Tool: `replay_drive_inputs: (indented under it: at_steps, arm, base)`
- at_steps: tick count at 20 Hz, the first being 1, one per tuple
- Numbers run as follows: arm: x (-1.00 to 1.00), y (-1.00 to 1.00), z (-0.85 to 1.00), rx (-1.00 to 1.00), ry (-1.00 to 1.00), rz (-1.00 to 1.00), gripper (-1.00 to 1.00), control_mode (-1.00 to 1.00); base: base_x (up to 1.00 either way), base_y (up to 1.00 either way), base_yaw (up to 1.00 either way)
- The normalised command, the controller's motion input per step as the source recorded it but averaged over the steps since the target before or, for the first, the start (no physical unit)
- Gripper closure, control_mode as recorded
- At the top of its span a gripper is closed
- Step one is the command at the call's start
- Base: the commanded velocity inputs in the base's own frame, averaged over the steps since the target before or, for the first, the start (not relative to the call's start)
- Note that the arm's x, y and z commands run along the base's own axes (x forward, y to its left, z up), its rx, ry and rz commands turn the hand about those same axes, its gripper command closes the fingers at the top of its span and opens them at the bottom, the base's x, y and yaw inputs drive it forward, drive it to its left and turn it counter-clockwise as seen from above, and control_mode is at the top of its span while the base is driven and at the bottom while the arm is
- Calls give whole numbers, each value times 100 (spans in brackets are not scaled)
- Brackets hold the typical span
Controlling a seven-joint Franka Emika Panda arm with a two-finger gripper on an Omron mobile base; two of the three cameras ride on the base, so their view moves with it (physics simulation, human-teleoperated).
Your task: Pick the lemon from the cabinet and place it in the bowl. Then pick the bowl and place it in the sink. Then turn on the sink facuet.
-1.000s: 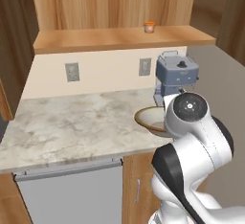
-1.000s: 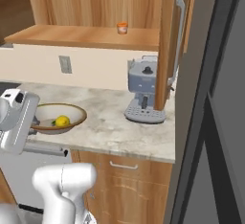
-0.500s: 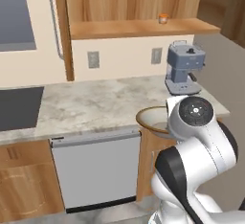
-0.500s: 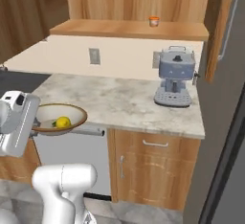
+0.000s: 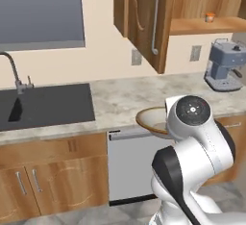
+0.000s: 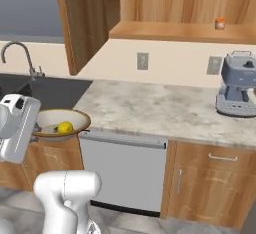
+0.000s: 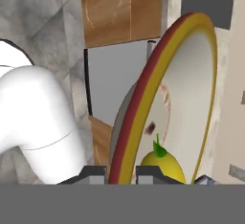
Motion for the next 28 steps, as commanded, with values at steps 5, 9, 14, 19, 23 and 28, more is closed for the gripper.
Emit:
replay_drive_inputs:
  at_steps: [5, 9, 14, 19, 23, 28]
  arm:
    - [0, 0, 0, 0, 0, 0, 100, 100]
    - [0, 0, 0, 0, 0, 0, 100, 100]
    - [0, 0, 0, 0, 0, 0, 100, 100]
    - [0, 0, 0, 0, 0, 0, 100, 100]
    - [0, 0, 0, 0, 0, 0, 100, 100]
    - [0, 0, 0, 0, 0, 0, 100, 100]
  base:
    - [19, 73, 0]
    - [46, 61, 0]
    - [60, 63, 0]
    - [61, 56, 0]
    - [52, 54, 0]
    - [26, 51, 0]
